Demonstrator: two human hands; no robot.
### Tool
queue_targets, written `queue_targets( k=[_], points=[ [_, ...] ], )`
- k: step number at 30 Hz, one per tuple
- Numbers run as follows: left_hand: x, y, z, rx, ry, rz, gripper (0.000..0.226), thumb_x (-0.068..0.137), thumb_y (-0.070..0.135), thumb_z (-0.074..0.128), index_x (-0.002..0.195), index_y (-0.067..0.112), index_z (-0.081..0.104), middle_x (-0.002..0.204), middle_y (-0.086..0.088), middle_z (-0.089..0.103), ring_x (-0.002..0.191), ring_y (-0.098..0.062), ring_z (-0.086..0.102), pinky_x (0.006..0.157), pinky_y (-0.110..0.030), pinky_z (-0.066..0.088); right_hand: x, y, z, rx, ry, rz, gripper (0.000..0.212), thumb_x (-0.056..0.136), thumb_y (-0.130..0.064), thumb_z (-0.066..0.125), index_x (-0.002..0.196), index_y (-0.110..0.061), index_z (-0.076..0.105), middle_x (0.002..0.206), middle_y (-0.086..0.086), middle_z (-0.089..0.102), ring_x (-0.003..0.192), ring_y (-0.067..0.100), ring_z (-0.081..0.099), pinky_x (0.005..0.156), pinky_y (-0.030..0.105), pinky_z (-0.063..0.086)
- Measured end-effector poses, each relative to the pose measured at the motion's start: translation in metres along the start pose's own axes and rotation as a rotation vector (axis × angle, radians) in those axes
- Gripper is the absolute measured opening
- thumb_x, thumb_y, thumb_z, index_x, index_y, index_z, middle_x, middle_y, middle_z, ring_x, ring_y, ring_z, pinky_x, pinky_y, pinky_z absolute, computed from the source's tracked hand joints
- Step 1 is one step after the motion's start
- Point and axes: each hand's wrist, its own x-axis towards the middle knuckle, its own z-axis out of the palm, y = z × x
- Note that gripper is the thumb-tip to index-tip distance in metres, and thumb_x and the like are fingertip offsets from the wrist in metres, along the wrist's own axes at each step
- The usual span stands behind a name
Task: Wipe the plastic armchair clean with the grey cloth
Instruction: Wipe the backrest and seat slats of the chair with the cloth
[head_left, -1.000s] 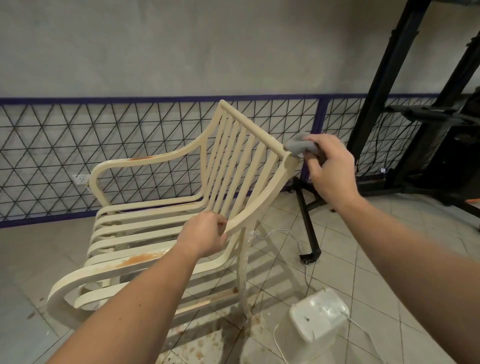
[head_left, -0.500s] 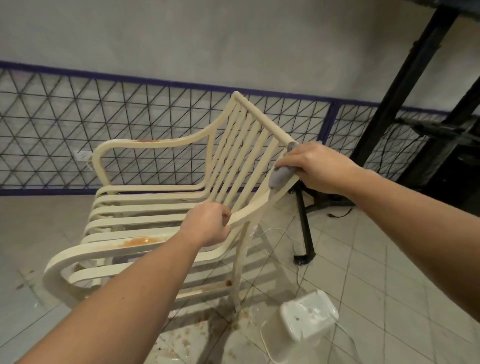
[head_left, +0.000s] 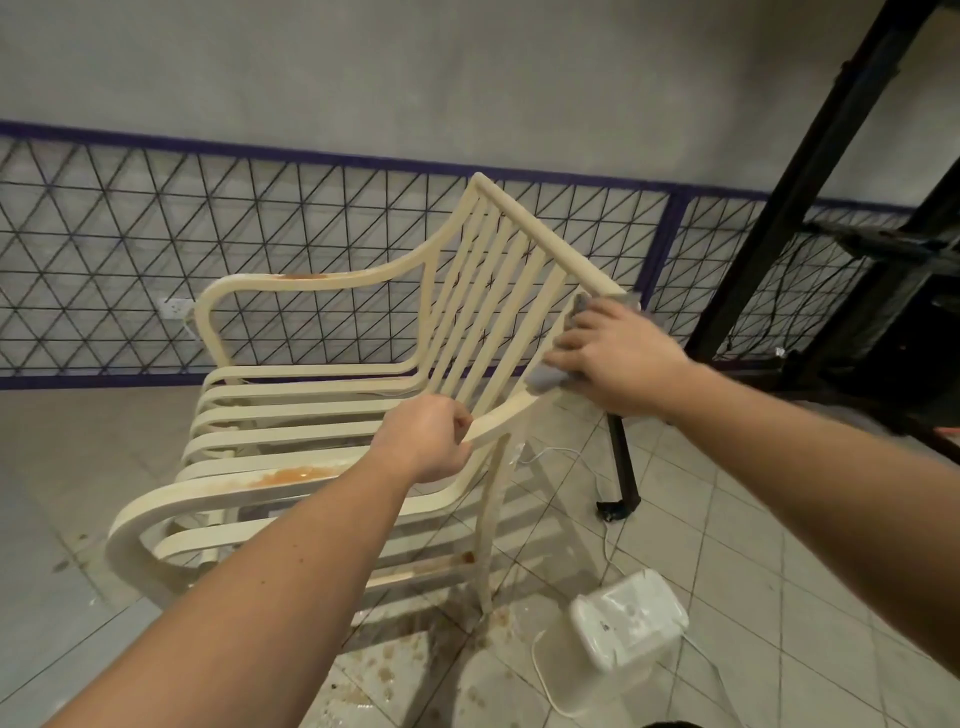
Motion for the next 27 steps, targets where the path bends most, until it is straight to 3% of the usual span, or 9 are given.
queue_targets(
  k=[4, 6, 9, 12, 15, 19, 22, 25, 27],
  points=[
    [0.001, 0.0, -0.001, 0.019, -0.018, 0.001, 0.023, 0.084, 0.046, 0.065, 0.078, 0.024, 0.065, 0.083, 0.009, 0.067, 0.079, -0.018, 0.063, 0.06, -0.029, 0.049, -0.007, -0.027, 0.026, 0.063, -0.021, -0.146, 0.037, 0.091, -0.034, 0.066, 0.128, -0.033, 0.065, 0.13, -0.008, 0.065, 0.122, 0.022, 0.056, 0.108, 0.043, 0.04],
    [0.0, 0.001, -0.001, 0.019, -0.011, -0.002, 0.021, 0.084, 0.045, 0.065, 0.081, 0.024, 0.067, 0.085, 0.009, 0.068, 0.081, -0.018, 0.063, 0.062, -0.03, 0.051, -0.005, -0.023, 0.018, 0.115, 0.026, -0.17, 0.034, 0.088, -0.026, 0.07, 0.122, -0.031, 0.07, 0.119, -0.009, 0.071, 0.112, 0.02, 0.061, 0.097, 0.037, 0.047],
    [-0.002, 0.002, 0.0, 0.01, 0.002, -0.009, 0.02, 0.086, 0.046, 0.064, 0.09, 0.028, 0.071, 0.088, 0.01, 0.069, 0.084, -0.019, 0.064, 0.064, -0.029, 0.048, 0.003, -0.008, -0.005, 0.124, 0.137, -0.119, 0.029, 0.093, -0.025, 0.055, 0.119, -0.026, 0.07, 0.094, -0.003, 0.071, 0.091, 0.022, 0.059, 0.085, 0.041, 0.049],
    [-0.004, -0.002, 0.002, -0.038, -0.032, 0.001, 0.02, 0.088, 0.045, 0.062, 0.098, 0.031, 0.073, 0.092, 0.011, 0.069, 0.086, -0.019, 0.063, 0.065, -0.03, 0.048, 0.01, 0.006, -0.02, 0.002, 0.109, -0.011, 0.033, 0.095, -0.039, 0.045, 0.122, -0.033, 0.064, 0.098, -0.004, 0.064, 0.1, 0.022, 0.054, 0.095, 0.042, 0.042],
    [-0.008, -0.01, -0.001, -0.175, -0.093, -0.018, 0.029, 0.083, 0.045, 0.065, 0.109, 0.035, 0.072, 0.099, 0.012, 0.068, 0.091, -0.016, 0.063, 0.08, -0.035, 0.055, 0.007, -0.003, -0.006, -0.116, -0.032, 0.026, 0.048, 0.093, -0.063, 0.03, 0.12, -0.037, 0.059, 0.112, -0.004, 0.057, 0.114, 0.022, 0.047, 0.108, 0.046, 0.032],
    [-0.014, -0.018, -0.007, -0.131, -0.139, -0.053, 0.032, 0.083, 0.043, 0.071, 0.112, 0.028, 0.07, 0.108, 0.004, 0.069, 0.099, -0.02, 0.064, 0.088, -0.039, 0.055, 0.01, -0.019, 0.02, -0.088, -0.014, 0.044, 0.049, 0.096, -0.059, 0.029, 0.116, -0.032, 0.065, 0.123, 0.001, 0.06, 0.126, 0.028, 0.045, 0.12, 0.053, 0.012],
    [-0.015, -0.015, -0.008, -0.068, -0.144, -0.082, 0.014, 0.087, 0.038, 0.07, 0.087, 0.024, 0.066, 0.1, 0.002, 0.071, 0.09, -0.021, 0.065, 0.078, -0.036, 0.057, 0.015, -0.042, 0.031, 0.015, -0.032, 0.031, 0.041, 0.099, -0.052, 0.032, 0.121, -0.033, 0.062, 0.122, -0.006, 0.065, 0.116, 0.024, 0.054, 0.114, 0.045, 0.026],
    [-0.014, -0.012, -0.009, -0.047, -0.136, -0.077, 0.012, 0.086, 0.035, 0.068, 0.084, 0.023, 0.068, 0.091, 0.002, 0.069, 0.083, -0.023, 0.064, 0.07, -0.034, 0.054, 0.013, -0.062, 0.042, 0.174, -0.04, -0.1, 0.031, 0.1, -0.038, 0.048, 0.128, -0.036, 0.062, 0.128, -0.014, 0.064, 0.116, 0.022, 0.056, 0.104, 0.041, 0.039],
    [-0.015, -0.013, -0.009, -0.042, -0.121, -0.069, 0.01, 0.086, 0.034, 0.067, 0.082, 0.025, 0.068, 0.087, 0.003, 0.067, 0.08, -0.022, 0.062, 0.066, -0.032, 0.049, 0.013, -0.054, 0.035, 0.237, -0.037, -0.141, 0.029, 0.098, -0.037, 0.053, 0.124, -0.038, 0.066, 0.122, -0.017, 0.067, 0.111, 0.018, 0.056, 0.096, 0.038, 0.046]
  ],
)
